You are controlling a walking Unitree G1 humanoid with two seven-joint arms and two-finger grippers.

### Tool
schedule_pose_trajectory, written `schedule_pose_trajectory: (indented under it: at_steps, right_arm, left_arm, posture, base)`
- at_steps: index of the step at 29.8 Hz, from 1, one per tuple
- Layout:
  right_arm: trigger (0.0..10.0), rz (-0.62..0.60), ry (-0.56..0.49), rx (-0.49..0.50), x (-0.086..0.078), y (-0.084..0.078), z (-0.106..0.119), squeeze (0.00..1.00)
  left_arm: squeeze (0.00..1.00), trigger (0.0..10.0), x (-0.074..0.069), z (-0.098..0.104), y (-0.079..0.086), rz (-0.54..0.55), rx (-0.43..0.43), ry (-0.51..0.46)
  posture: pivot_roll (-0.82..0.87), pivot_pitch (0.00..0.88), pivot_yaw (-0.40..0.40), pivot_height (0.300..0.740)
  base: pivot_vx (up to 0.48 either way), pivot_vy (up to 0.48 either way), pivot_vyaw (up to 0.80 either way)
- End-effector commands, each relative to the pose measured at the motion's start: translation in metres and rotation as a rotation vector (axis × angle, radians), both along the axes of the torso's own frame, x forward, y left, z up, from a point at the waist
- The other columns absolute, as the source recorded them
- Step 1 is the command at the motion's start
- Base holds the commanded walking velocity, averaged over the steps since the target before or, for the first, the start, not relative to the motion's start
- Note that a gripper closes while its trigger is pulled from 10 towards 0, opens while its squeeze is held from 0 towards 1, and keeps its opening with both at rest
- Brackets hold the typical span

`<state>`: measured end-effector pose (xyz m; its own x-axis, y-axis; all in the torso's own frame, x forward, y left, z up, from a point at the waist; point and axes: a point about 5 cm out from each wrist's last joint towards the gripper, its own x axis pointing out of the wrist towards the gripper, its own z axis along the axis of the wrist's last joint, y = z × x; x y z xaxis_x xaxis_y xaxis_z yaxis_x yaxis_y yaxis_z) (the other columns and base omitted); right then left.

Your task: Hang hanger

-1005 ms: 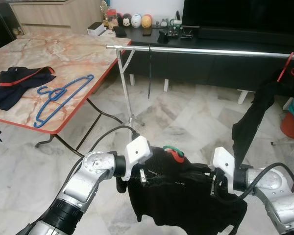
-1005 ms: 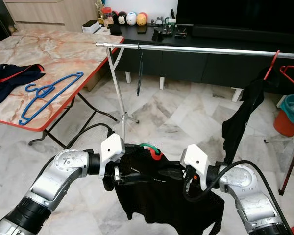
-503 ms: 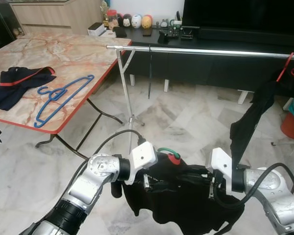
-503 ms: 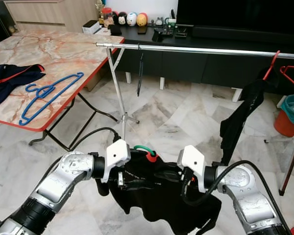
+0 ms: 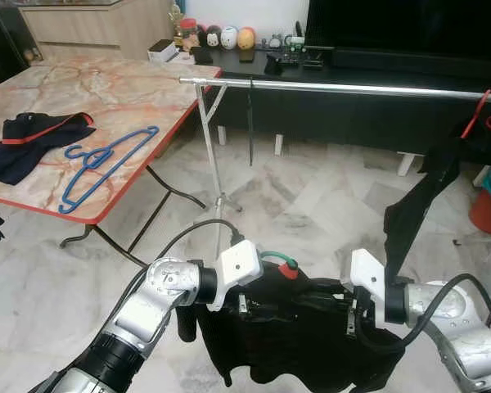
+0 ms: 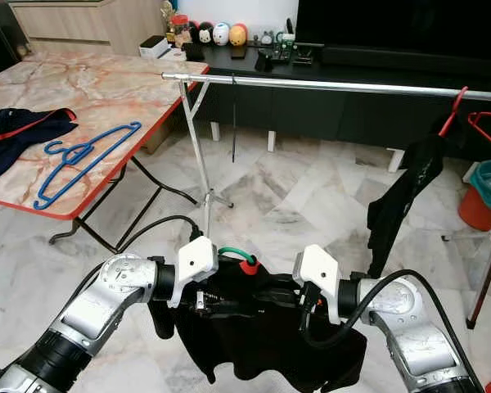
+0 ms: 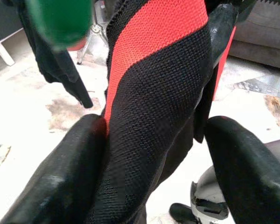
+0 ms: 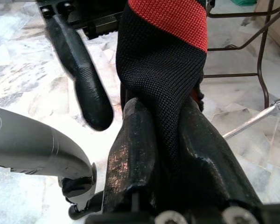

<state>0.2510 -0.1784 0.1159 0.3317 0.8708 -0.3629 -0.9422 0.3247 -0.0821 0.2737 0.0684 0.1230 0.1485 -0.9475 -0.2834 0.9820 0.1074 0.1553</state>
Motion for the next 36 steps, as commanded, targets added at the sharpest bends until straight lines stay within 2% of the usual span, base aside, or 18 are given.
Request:
schedule_pose_trajectory:
  at_steps: [1,13,31,32,33,34,35,36]
  right_arm:
    - [10.0,0.03,-0.06,0.04,0.0021,0.0085,0.0132,0.0]
    - [10.0,0.024,-0.053,0.038,0.0019,0.0082,0.0104,0.0]
    - [10.0,0.013,-0.054,0.043,0.0046,0.0102,0.0094,0.0]
    - [10.0,0.011,-0.051,0.046,0.0047,0.0102,0.0094,0.1]
    - [10.0,0.011,-0.05,0.048,0.0046,0.0103,0.0095,0.1]
    - [10.0,0.009,-0.05,0.052,0.0047,0.0103,0.0097,0.87]
    - [10.0,0.005,-0.046,0.061,0.0049,0.0103,0.0101,1.0]
    - [10.0,0.005,-0.046,0.061,0.0049,0.0103,0.0101,1.0]
  left_arm:
    - [0.0,0.0,-0.0029,-0.0022,-0.0018,-0.045,0.032,0.002]
    - [0.0,0.0,-0.0059,-0.0006,-0.0019,-0.097,0.038,0.011]
    - [0.0,0.0,-0.0048,0.0041,-0.0017,-0.118,0.029,0.016]
    - [0.0,0.0,-0.0046,0.0041,-0.0013,-0.119,0.03,0.016]
    - [0.0,0.0,-0.0045,0.0042,-0.0013,-0.119,0.031,0.017]
    - [0.0,0.0,-0.0044,0.0043,-0.0013,-0.12,0.032,0.016]
    - [0.0,0.0,-0.0043,0.0044,-0.0014,-0.121,0.032,0.017]
    - [0.0,0.0,-0.0043,0.0044,-0.0014,-0.121,0.032,0.017]
  posture:
    - [0.03,0.0,0.036,0.74]
    - [0.03,0.0,0.036,0.74]
    - [0.03,0.0,0.042,0.74]
    - [0.03,0.0,0.043,0.74]
    - [0.03,0.0,0.043,0.74]
    - [0.03,0.0,0.043,0.74]
    - [0.03,0.0,0.043,0.74]
    - [0.03,0.0,0.043,0.74]
  base:
    - [0.0,0.0,0.0]
    - [0.0,0.0,0.0]
    - [0.0,0.0,0.0]
    - [0.0,0.0,0.0]
    - [0.0,0.0,0.0]
    - [0.0,0.0,0.0]
    - [0.0,0.0,0.0]
    - [0.0,0.0,0.0]
